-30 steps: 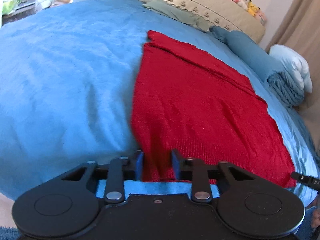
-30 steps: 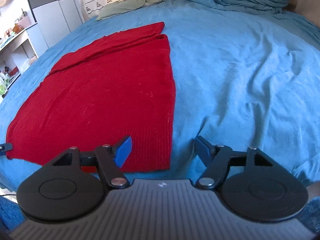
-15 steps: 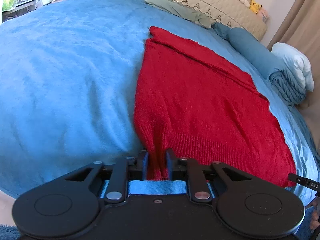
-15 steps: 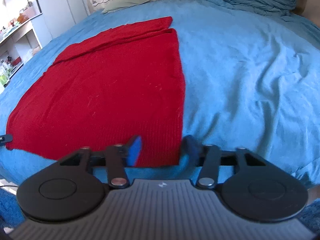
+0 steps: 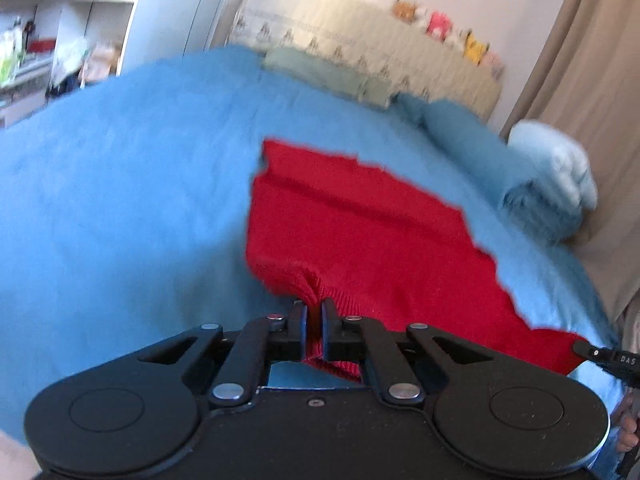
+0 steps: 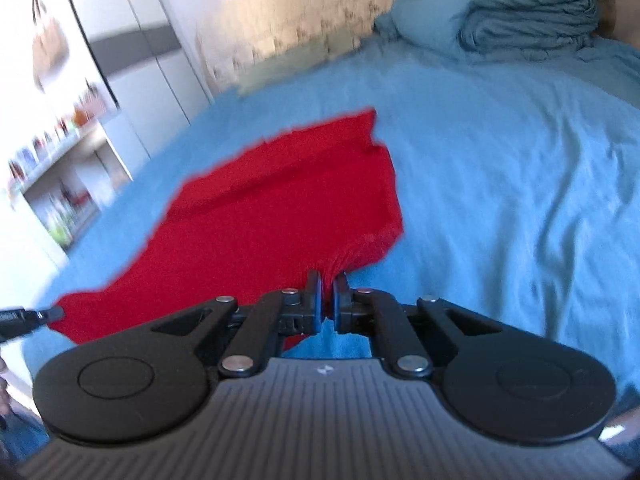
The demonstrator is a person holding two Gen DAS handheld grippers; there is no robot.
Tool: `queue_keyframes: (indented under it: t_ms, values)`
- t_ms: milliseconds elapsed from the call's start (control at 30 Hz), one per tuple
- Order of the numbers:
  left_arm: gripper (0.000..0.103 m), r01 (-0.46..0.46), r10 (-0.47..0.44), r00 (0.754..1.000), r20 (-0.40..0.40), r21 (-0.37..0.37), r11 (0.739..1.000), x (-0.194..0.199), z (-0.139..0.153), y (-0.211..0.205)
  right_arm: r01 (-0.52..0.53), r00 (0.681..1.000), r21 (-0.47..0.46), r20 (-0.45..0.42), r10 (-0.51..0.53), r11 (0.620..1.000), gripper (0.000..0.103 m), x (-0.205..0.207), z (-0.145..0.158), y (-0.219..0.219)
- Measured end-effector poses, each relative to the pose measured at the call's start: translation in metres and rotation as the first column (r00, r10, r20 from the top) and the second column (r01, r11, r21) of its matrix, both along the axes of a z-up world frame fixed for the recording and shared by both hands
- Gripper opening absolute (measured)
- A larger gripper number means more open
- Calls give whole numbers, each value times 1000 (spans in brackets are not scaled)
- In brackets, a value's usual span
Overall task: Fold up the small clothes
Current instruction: 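Grasp the sweater hem with the left tool while the right tool grasps the hem, then lift the hem with both tools and fold it toward the collar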
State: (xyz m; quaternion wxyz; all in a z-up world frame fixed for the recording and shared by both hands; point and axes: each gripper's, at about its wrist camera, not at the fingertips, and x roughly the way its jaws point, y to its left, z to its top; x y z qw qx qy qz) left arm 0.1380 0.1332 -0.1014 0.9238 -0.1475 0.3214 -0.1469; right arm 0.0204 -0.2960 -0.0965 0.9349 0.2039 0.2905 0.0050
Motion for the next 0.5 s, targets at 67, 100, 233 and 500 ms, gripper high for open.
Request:
queue_keyframes:
  t_ms: [67,100,233,500]
  values:
    - [6,-8,9,999,41,-37,999,12,18,0,-1,999,26,40,0,1000,21,11,19,-5]
    - [6,-12,15,998,59,-49,999,20,25,0,-5,998,39,61,3,999,21,19,29,-8]
    - [6,-43,49,990,130,-50,998,69,58,-12,-14,990,89,141,2,996,20,64,67,-20]
    - [6,-136,143,967,211,-45,990,225,88,-49,44,977,135,202,-71,990,20,219,98,-54]
